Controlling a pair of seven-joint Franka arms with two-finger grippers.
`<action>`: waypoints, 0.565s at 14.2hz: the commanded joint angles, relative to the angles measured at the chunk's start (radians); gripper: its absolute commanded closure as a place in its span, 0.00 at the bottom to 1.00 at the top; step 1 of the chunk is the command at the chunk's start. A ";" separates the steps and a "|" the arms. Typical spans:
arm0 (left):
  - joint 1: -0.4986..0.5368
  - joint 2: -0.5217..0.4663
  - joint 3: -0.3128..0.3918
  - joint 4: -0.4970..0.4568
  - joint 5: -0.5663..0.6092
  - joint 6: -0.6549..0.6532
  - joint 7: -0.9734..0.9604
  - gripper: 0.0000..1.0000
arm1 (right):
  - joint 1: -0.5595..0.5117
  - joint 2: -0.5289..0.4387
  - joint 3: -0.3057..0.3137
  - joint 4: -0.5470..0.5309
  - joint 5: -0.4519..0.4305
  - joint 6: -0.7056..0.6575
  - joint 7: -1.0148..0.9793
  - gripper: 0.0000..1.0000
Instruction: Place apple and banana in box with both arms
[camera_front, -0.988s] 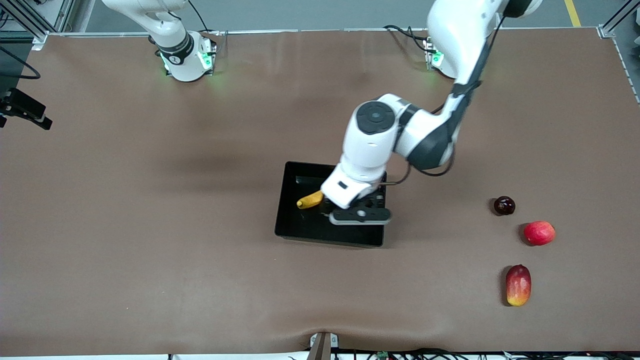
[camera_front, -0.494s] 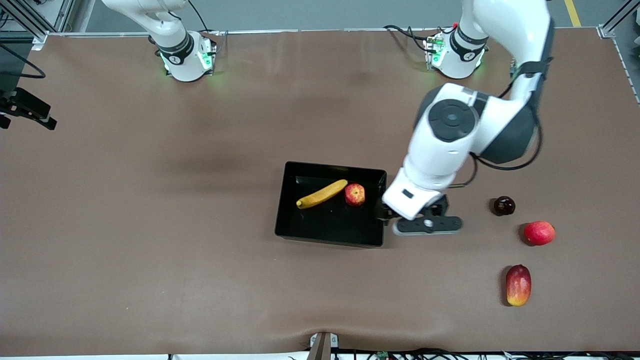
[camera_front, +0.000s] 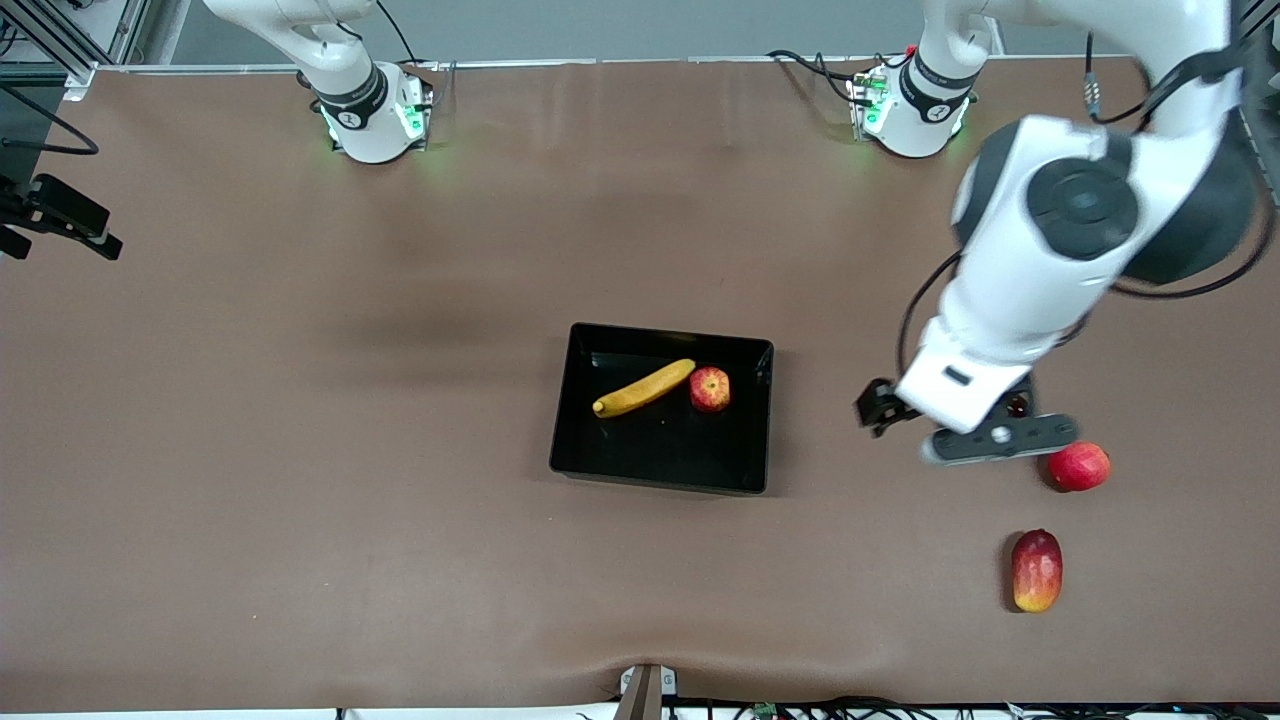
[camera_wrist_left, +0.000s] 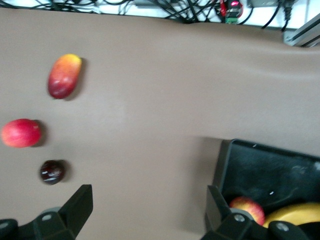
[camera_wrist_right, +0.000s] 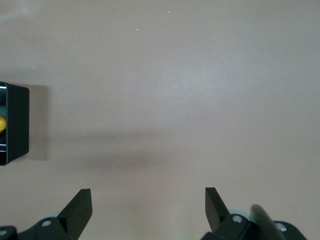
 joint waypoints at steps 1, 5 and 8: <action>0.061 -0.087 -0.009 -0.038 -0.009 -0.110 0.052 0.00 | -0.002 0.000 -0.002 0.001 0.020 0.002 -0.013 0.00; 0.242 -0.217 -0.113 -0.148 -0.064 -0.144 0.164 0.00 | -0.005 0.000 -0.002 0.001 0.023 0.002 -0.013 0.00; 0.327 -0.369 -0.151 -0.318 -0.064 -0.144 0.249 0.00 | -0.005 0.000 -0.004 0.001 0.023 0.001 -0.013 0.00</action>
